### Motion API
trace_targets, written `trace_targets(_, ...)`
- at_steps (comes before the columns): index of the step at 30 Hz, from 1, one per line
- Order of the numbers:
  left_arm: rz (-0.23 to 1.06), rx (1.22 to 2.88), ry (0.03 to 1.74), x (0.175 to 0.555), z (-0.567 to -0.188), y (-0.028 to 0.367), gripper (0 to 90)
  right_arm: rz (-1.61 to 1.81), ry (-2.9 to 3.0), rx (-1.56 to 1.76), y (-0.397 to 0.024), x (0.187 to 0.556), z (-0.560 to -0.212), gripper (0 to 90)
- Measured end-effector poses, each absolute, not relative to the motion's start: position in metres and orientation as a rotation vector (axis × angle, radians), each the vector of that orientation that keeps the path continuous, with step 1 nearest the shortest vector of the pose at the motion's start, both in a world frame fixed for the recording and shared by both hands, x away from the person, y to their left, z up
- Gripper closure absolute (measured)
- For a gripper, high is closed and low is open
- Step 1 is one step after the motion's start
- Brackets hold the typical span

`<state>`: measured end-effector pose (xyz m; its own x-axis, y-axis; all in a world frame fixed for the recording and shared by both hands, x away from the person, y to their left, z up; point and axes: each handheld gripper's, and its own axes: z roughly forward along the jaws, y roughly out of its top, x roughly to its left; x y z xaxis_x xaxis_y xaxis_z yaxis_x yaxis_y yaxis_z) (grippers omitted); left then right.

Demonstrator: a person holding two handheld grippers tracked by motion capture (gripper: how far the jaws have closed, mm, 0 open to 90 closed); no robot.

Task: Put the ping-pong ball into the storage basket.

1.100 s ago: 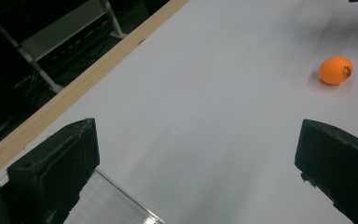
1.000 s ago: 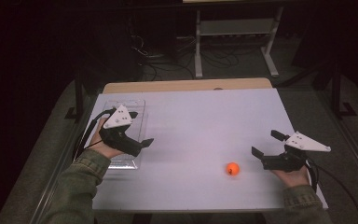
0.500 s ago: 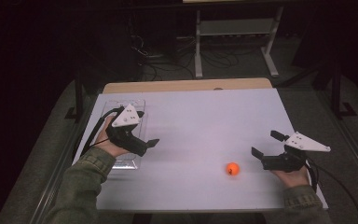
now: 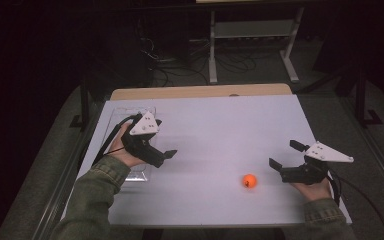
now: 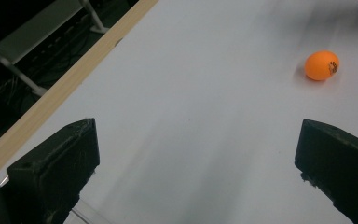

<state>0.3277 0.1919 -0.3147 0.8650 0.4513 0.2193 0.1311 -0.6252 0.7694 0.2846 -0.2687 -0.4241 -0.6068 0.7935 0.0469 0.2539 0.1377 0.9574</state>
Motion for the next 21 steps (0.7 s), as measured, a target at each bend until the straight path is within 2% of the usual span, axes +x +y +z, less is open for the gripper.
trace_targets(21, 0.476, 2.261, 0.35, 0.326, -0.312, 0.172, 0.0, 1.481, 1.935, 1.011, -0.269, 0.285, -0.424, 0.0)
